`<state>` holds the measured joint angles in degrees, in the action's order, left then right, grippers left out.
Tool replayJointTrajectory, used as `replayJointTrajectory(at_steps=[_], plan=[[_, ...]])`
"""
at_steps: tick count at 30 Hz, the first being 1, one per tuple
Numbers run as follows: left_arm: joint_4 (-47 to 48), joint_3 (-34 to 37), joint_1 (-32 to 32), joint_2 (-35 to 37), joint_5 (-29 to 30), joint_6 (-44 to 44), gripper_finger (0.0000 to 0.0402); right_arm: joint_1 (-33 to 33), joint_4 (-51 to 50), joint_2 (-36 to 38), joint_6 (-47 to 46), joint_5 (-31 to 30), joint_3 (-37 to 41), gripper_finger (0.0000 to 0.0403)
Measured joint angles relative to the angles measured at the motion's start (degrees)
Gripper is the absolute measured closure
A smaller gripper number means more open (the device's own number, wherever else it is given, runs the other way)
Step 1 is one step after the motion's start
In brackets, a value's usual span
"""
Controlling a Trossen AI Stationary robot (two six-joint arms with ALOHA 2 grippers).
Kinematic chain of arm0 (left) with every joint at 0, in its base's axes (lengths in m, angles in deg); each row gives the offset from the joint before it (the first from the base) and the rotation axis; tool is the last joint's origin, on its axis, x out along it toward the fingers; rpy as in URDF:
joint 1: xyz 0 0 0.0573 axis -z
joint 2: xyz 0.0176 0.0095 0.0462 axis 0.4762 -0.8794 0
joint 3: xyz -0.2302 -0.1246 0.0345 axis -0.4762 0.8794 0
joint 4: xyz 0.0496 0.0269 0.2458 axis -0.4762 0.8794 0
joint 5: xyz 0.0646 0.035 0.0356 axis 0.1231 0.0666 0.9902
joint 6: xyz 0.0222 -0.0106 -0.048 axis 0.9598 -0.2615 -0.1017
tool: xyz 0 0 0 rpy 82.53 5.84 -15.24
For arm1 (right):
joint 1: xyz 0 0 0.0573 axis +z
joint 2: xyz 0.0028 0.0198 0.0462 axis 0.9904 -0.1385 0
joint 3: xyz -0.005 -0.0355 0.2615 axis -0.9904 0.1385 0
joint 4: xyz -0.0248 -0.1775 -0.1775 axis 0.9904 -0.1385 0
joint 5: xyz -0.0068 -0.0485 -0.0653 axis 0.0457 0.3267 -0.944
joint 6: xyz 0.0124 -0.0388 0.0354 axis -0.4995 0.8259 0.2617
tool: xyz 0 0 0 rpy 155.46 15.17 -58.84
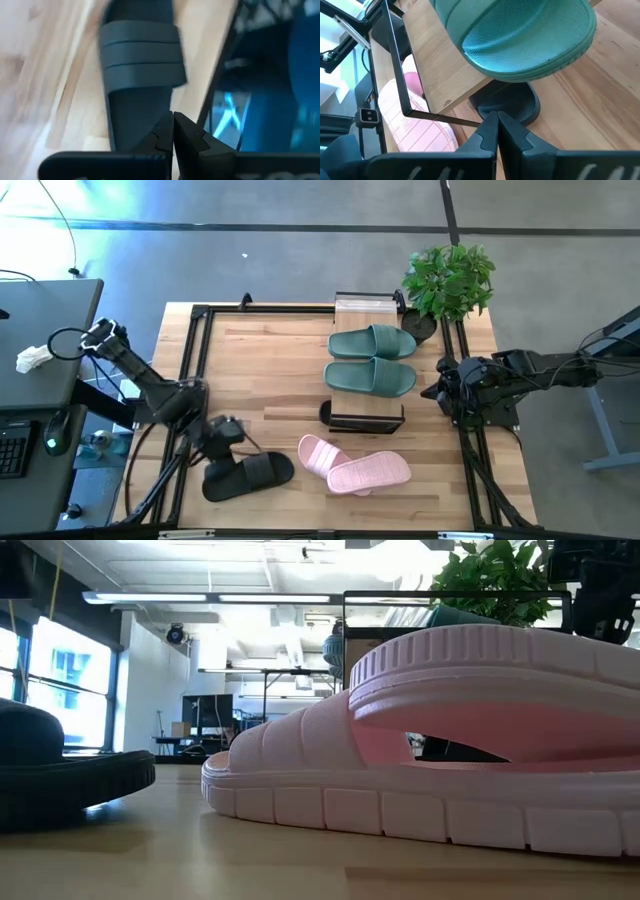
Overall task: Pick and place slides into the shelf
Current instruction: Put the black slipper under the shelf
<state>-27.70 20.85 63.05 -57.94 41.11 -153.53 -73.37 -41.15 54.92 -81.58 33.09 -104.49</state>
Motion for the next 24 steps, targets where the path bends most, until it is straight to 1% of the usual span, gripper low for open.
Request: replayJointTrajectory(at_steps=[3, 5, 8, 10, 13, 14, 18, 24], plan=[[-2.07, 2.21, 5.58, 0.06, 9.13, -13.2, 0.0402, 0.0, 0.02, -0.02, 0.49, -0.02, 0.0, 0.0403], [-6.86, 4.35, 8.6, 0.17, 14.8, -21.26, 0.0401, 0.0, 0.03, -0.02, 1.44, -0.15, 0.0, 0.0402], [-14.71, 8.44, 11.77, -0.07, 19.76, -30.4, 0.0401, 0.0, 0.46, -0.02, 2.28, -0.24, 0.0, 0.0402], [-19.9, 11.1, 12.88, -0.68, 22.57, -34.15, 0.04, 0.0, 0.48, -0.02, 2.45, -0.26, 0.0, 0.0402], [-27.41, 14.67, 13.07, -1.54, 25.7, -34.9, 0.0392, 0.0, 0.52, -0.02, 2.44, 0.11, 0.0, 0.0402], [-28.36, 15.39, 13.01, -1.78, 26.24, -34.92, 0.0387, 0.0, 0.56, -0.03, 2.44, 0.25, 0.0, 0.0402], [-28.87, 17.1, 12.98, -2.59, 26.51, -34.91, 0.0357, 0.0, 0.61, -0.02, 2.44, 1.1, 0.0, 0.0402], [-28.37, 17.2, 12.98, -2.69, 25.9, -34.01, 0.0288, 0.0, 0.85, -0.02, 2.14, 1.49, 0.0, 0.0402]])
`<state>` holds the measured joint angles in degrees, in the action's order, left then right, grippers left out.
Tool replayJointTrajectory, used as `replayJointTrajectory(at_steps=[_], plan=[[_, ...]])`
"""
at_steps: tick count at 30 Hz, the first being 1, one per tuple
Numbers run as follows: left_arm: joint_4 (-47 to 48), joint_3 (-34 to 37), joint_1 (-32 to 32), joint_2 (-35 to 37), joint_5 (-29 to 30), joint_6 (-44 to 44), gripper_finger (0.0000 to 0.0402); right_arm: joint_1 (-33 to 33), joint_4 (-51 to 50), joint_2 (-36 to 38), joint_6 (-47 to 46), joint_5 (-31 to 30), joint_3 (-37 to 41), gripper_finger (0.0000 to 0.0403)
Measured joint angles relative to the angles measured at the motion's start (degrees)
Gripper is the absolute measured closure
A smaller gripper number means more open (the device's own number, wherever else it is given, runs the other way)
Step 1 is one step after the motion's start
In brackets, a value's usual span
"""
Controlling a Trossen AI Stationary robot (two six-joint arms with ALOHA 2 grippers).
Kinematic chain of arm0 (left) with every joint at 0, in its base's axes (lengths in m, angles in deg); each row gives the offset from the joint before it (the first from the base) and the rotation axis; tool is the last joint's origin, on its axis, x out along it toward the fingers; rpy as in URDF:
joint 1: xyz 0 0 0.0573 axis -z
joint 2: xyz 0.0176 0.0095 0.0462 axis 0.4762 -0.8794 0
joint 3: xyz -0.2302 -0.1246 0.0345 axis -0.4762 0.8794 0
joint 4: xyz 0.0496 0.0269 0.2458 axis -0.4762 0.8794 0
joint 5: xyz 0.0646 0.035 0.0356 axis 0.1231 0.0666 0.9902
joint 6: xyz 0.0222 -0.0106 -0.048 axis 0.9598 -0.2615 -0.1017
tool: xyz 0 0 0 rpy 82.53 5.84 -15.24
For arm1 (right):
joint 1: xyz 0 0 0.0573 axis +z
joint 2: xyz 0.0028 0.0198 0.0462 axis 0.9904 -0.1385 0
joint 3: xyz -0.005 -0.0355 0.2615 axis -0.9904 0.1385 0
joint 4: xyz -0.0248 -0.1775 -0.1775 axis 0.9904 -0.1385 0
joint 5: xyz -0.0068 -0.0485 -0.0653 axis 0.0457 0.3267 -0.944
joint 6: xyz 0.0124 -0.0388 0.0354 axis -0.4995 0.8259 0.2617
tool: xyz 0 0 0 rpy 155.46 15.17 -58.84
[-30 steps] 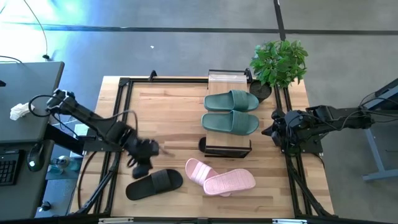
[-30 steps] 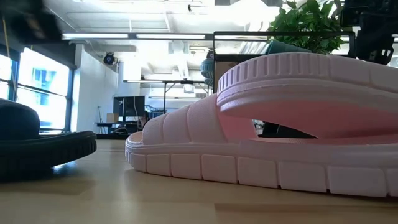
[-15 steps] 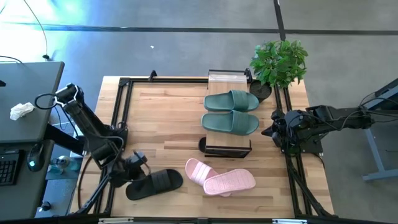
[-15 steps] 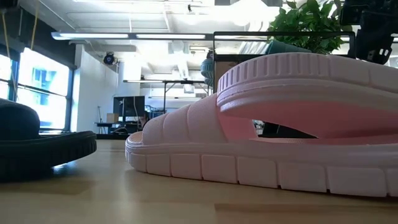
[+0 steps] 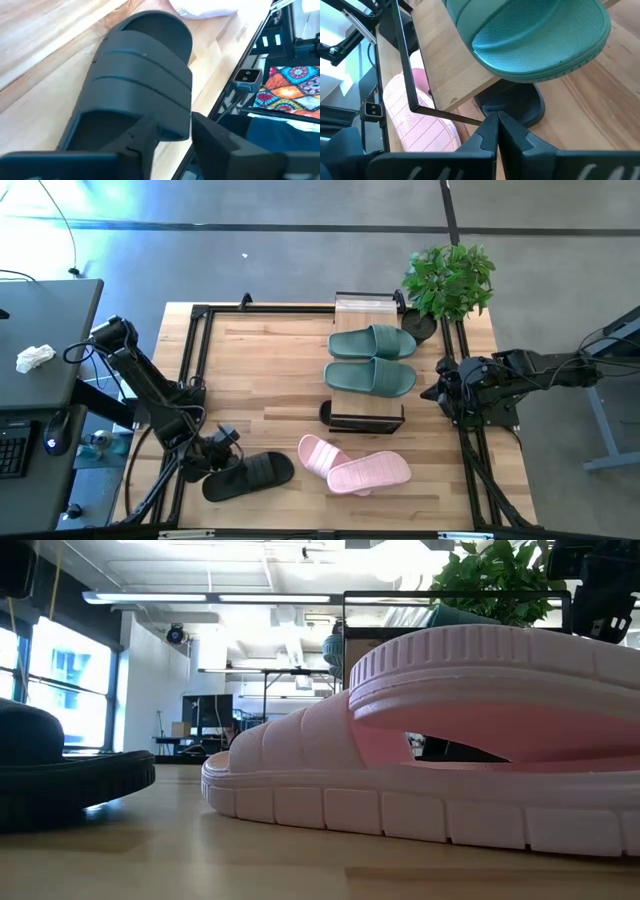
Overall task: Pick and place slides into the shelf
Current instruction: Put the black slipper under the shelf
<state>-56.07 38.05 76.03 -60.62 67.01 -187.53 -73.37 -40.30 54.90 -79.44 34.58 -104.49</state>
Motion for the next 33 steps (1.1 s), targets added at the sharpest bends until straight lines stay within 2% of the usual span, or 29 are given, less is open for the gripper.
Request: replayJointTrajectory(at_steps=[6, 8, 11, 15, 20, 26, 30, 33], plan=[[3.3, 0.0, 0.04, 0.0, -8.97, -1.32, 0.0219, 0.0, 0.0, 0.0, -0.42, 0.01, 0.0, 0.0402], [2.81, 0.0, 0.04, 0.0, -9.05, -1.51, 0.0201, 0.0, -0.02, 0.0, -0.57, 0.0, 0.0, 0.0402], [1.18, -0.01, -0.67, -0.08, -5.97, -1.44, 0.0182, 0.0, 0.0, 0.0, -0.59, -0.02, 0.0, 0.0402], [0.21, 0.0, -2.84, -2.84, -7.08, -1.46, 0.0172, 0.0, -0.02, -0.02, -0.59, 0.0, 0.0, 0.0402], [-6.15, -0.02, -4.6, -7.12, -6.88, -1.48, 0.0179, 0.02, -0.02, 0.0, -0.59, 0.04, 0.0, 0.0402], [-9.22, -0.02, -4.94, -10.53, -4.95, -1.43, 0.0195, 0.01, -0.06, 0.0, -0.45, 0.07, 0.0, 0.0402], [-11.41, -0.02, -4.83, -11.37, -0.99, 0.35, 0.0232, 0.0, -0.07, -0.01, -0.58, 0.13, 0.0, 0.0402], [-11.72, -0.02, -4.87, -11.37, 0.2, 2.2, 0.0281, 0.0, -0.07, -0.01, -0.57, 0.13, 0.0, 0.0402]])
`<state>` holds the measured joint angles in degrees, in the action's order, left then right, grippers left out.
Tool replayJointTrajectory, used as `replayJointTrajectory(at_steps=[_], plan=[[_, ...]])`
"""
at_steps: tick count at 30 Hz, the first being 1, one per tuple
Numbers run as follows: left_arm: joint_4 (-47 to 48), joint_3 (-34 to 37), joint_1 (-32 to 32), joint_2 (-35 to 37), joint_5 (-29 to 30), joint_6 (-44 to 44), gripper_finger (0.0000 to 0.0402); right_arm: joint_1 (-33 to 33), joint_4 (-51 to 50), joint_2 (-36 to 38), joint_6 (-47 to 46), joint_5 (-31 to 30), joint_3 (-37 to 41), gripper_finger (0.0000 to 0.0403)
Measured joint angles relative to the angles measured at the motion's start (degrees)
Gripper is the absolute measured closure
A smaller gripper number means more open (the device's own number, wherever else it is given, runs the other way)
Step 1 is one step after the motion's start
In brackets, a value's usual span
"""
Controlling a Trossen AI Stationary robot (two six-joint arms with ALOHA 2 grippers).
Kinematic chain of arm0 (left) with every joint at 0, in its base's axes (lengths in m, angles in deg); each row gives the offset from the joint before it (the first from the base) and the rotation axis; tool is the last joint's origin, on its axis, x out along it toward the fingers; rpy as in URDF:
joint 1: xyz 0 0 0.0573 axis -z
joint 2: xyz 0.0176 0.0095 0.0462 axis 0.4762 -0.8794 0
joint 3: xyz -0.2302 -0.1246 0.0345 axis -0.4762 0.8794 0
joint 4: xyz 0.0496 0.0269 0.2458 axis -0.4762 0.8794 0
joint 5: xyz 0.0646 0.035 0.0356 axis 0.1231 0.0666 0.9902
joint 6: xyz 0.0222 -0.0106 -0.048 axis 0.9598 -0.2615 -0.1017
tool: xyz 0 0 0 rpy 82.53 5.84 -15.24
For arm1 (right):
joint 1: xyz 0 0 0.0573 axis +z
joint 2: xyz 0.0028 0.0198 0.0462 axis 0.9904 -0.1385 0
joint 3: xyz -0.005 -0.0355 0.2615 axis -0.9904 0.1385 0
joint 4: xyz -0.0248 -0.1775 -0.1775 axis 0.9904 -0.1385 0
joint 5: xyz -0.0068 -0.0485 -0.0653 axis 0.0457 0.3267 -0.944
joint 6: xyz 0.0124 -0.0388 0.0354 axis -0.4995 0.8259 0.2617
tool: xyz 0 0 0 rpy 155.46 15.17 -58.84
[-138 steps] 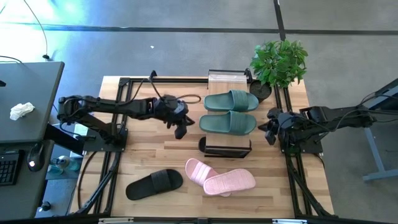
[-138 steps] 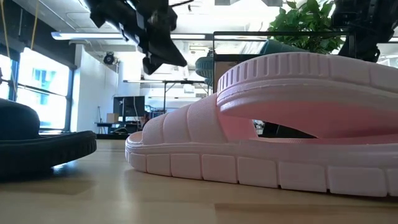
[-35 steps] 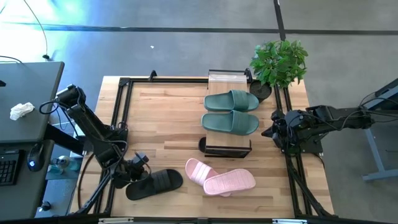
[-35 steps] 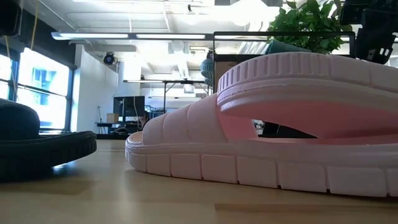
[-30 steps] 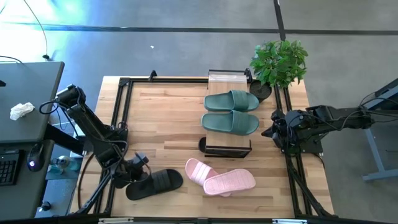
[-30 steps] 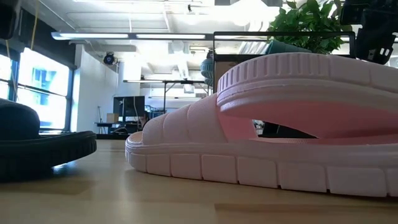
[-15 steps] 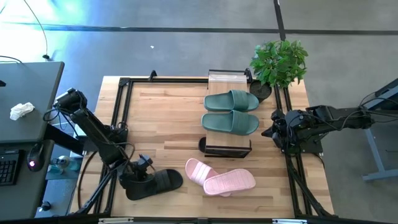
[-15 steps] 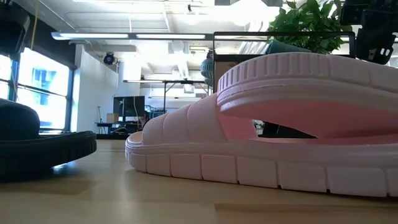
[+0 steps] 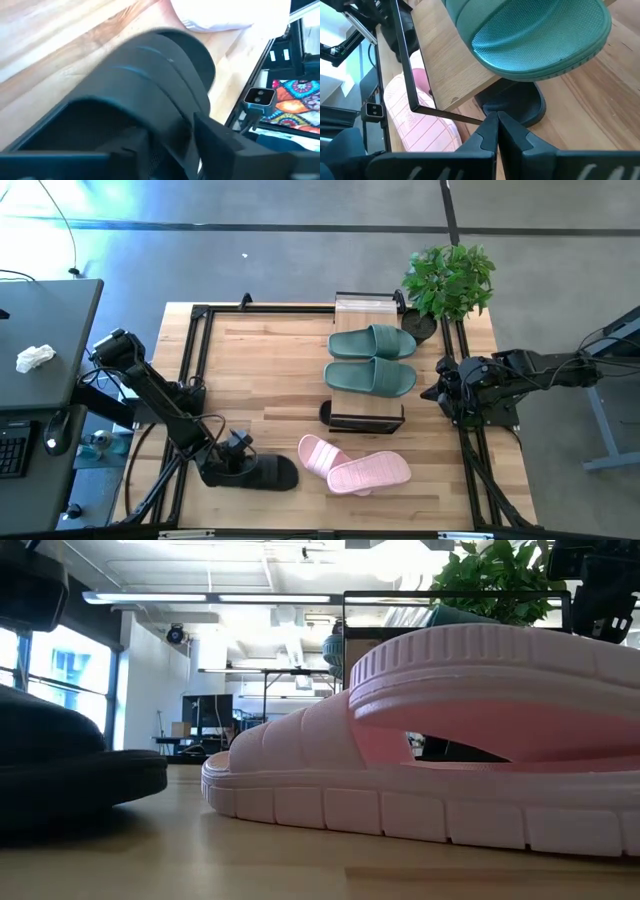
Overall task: Pick and place slides into the shelf
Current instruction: Put the black slipper under the shelf
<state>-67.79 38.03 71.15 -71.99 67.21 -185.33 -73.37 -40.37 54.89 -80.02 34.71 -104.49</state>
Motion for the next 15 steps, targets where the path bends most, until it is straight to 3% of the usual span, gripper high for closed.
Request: replayJointTrajectory(at_steps=[5, 11, 15], plan=[[-0.52, 0.0, 0.02, 0.08, 1.32, 1.29, 0.0382, 0.0, 0.0, 0.01, 0.0, 0.0, 0.0, 0.0402], [-0.68, -0.53, 0.04, 0.11, 5.09, 1.45, 0.0386, 0.0, 0.0, 0.01, 0.0, 0.0, 0.0, 0.0402], [-0.16, -1.66, 0.03, 1.46, 12.73, 2.07, 0.0392, 0.0, 0.01, 0.01, 0.0, 0.0, 0.0, 0.0402]])
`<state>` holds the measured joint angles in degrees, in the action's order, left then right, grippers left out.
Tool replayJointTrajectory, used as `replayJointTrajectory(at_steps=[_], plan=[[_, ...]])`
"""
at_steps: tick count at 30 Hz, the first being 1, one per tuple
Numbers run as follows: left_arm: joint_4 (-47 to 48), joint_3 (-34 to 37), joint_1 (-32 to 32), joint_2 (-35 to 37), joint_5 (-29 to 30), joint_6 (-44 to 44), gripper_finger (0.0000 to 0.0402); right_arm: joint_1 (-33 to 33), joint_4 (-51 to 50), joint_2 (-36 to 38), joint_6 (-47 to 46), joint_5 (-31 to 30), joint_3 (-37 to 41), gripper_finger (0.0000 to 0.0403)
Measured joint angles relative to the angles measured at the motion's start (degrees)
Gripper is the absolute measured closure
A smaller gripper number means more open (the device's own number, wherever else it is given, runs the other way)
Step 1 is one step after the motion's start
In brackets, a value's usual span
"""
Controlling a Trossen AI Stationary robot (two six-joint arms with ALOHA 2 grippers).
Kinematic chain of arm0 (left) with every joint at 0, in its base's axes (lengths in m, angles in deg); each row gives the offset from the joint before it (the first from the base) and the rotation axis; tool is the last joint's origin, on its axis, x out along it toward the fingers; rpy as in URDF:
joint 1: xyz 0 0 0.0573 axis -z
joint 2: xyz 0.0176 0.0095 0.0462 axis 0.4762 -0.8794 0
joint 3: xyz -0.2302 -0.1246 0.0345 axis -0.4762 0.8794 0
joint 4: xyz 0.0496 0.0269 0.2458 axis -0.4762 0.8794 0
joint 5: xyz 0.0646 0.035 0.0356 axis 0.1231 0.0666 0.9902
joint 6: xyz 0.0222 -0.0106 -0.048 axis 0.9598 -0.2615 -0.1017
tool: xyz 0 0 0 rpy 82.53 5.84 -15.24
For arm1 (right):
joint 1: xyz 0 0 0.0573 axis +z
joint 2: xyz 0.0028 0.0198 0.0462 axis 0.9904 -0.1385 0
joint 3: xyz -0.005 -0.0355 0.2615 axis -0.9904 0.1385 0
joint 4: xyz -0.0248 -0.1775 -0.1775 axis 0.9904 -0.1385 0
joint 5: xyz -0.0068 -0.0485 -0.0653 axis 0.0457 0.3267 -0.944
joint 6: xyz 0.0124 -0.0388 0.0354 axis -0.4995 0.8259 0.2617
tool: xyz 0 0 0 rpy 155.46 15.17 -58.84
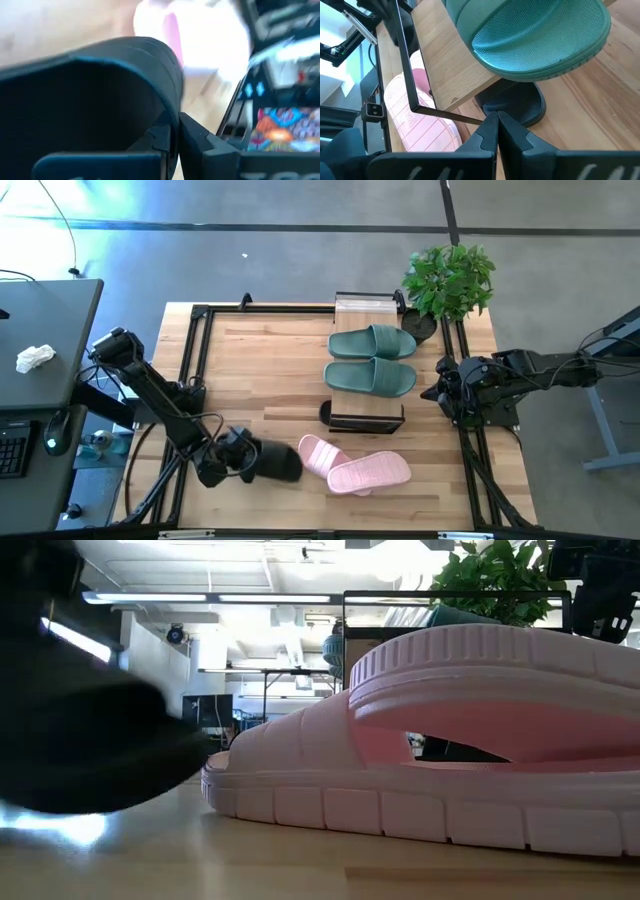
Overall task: Pick and place slides into the shelf
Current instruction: Put the black slipper under the shelf
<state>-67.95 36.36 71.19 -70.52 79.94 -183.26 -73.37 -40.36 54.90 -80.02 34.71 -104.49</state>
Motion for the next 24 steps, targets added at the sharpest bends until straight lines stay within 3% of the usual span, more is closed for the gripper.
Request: replayJointTrajectory(at_steps=[9, 12, 19, 24], plan=[[2.16, -0.52, -0.46, 10.64, 20.09, 8.35, 0.0395, 0.0, 0.0, 0.0, -0.03, 0.04, 0.0, 0.0402], [4.77, -0.52, -2.48, 15.48, 24.19, 13.09, 0.0398, 0.0, 0.01, 0.0, -0.11, 0.07, 0.0, 0.0402], [9.3, -0.53, -14.67, 27.02, 25.71, 30.71, 0.0398, 0.0, 0.12, 0.0, -0.56, 0.05, -0.01, 0.0402], [10.93, -0.57, -27.44, 33.17, 17.54, 42.05, 0.0399, 0.0, 0.47, 0.0, -1.3, 0.04, -0.02, 0.0402]])
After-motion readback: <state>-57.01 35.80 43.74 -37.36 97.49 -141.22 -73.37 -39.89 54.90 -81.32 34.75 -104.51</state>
